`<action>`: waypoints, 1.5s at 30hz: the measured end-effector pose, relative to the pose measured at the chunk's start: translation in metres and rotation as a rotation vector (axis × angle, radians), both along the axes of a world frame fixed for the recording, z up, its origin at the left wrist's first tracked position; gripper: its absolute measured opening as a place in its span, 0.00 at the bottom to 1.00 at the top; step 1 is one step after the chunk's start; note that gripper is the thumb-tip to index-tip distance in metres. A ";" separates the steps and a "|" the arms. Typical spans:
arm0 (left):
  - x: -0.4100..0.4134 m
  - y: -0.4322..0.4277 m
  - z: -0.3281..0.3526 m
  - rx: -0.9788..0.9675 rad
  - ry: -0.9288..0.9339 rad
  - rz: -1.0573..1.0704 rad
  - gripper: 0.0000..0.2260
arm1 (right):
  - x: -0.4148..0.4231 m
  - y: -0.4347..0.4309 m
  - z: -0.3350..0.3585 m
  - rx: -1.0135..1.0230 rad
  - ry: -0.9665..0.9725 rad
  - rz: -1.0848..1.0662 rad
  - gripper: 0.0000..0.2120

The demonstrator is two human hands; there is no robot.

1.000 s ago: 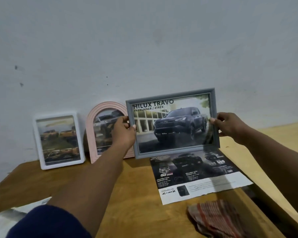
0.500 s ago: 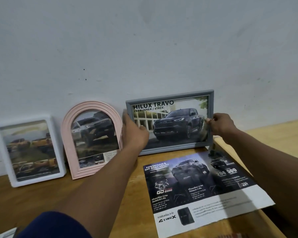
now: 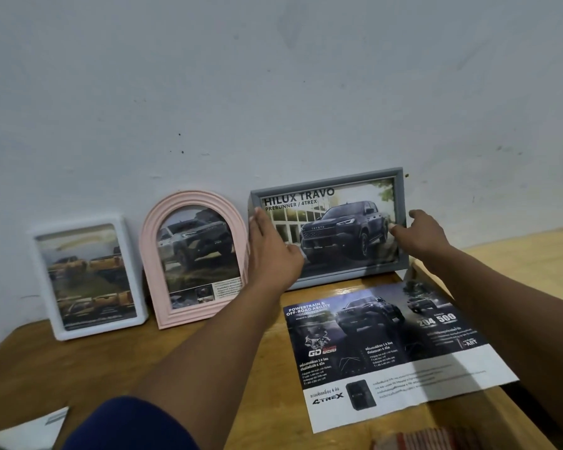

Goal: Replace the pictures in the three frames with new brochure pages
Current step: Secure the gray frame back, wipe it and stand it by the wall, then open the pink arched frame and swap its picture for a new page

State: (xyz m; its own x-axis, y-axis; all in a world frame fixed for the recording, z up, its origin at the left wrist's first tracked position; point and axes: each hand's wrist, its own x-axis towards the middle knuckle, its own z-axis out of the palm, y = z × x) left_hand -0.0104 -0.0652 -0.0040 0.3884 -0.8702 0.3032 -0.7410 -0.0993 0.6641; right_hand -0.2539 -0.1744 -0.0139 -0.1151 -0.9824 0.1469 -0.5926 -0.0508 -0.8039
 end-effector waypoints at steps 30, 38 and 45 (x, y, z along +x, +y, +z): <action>0.181 0.087 -0.023 0.056 0.394 0.239 0.29 | 0.251 0.099 0.001 0.031 0.003 0.344 0.11; 0.173 0.119 -0.016 -0.050 0.464 0.261 0.14 | 0.223 0.113 0.003 0.082 -0.142 0.322 0.09; 0.162 0.170 0.000 0.061 0.437 0.143 0.08 | 0.176 0.155 0.011 0.127 -0.275 0.381 0.15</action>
State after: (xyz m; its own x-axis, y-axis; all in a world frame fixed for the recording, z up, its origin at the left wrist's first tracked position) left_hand 0.1520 0.1049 -0.0043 0.5857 -0.8098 0.0336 -0.3686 -0.2292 0.9009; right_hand -0.0777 -0.0195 -0.0025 0.2387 -0.9704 0.0376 -0.3157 -0.1142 -0.9420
